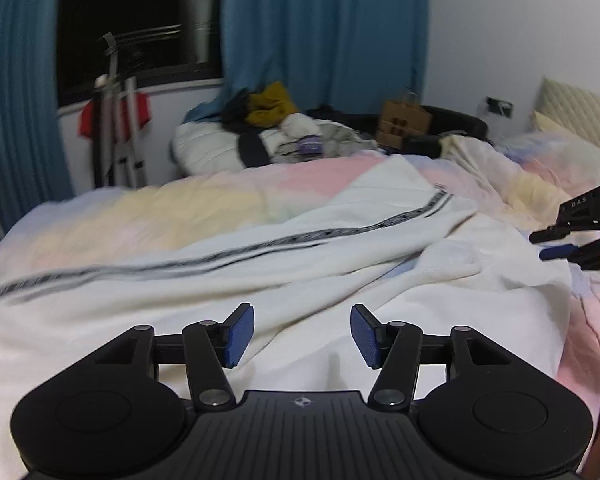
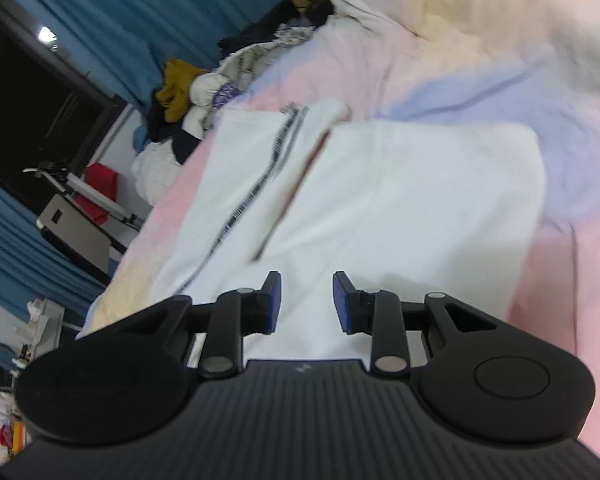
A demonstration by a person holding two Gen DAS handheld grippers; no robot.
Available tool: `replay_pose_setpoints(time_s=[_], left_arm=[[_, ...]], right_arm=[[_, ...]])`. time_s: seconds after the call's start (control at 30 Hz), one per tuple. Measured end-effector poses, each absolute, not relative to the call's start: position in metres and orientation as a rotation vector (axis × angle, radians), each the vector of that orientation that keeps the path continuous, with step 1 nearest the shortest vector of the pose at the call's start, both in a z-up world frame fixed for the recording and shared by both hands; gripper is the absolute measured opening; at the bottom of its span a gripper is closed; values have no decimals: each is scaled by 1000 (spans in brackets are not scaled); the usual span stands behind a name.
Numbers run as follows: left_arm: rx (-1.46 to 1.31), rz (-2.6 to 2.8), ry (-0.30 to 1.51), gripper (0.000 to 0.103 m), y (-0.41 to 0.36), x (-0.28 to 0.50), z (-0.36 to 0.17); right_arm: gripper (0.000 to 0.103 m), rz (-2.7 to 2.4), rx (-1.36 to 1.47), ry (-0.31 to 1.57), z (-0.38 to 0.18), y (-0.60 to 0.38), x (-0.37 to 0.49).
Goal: Fold clothes
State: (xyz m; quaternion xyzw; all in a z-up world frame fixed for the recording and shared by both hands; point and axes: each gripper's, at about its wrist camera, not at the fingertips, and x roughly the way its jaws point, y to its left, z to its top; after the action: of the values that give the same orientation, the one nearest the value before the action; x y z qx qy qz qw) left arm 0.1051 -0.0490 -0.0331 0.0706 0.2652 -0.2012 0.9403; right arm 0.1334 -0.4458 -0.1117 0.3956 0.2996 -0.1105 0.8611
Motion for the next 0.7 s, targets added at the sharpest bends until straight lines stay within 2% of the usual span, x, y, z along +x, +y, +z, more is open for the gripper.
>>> replay_pose_setpoints(time_s=[0.37, 0.57, 0.7], left_arm=[[307, -622, 541, 62, -201, 242, -49], [430, -741, 578, 65, -305, 310, -87], [554, -791, 594, 62, -364, 338, -119]], right_arm=[[32, -202, 634, 647, -117, -420, 156], [32, -223, 617, 642, -127, -424, 166], [32, -252, 614, 616, -133, -431, 171]])
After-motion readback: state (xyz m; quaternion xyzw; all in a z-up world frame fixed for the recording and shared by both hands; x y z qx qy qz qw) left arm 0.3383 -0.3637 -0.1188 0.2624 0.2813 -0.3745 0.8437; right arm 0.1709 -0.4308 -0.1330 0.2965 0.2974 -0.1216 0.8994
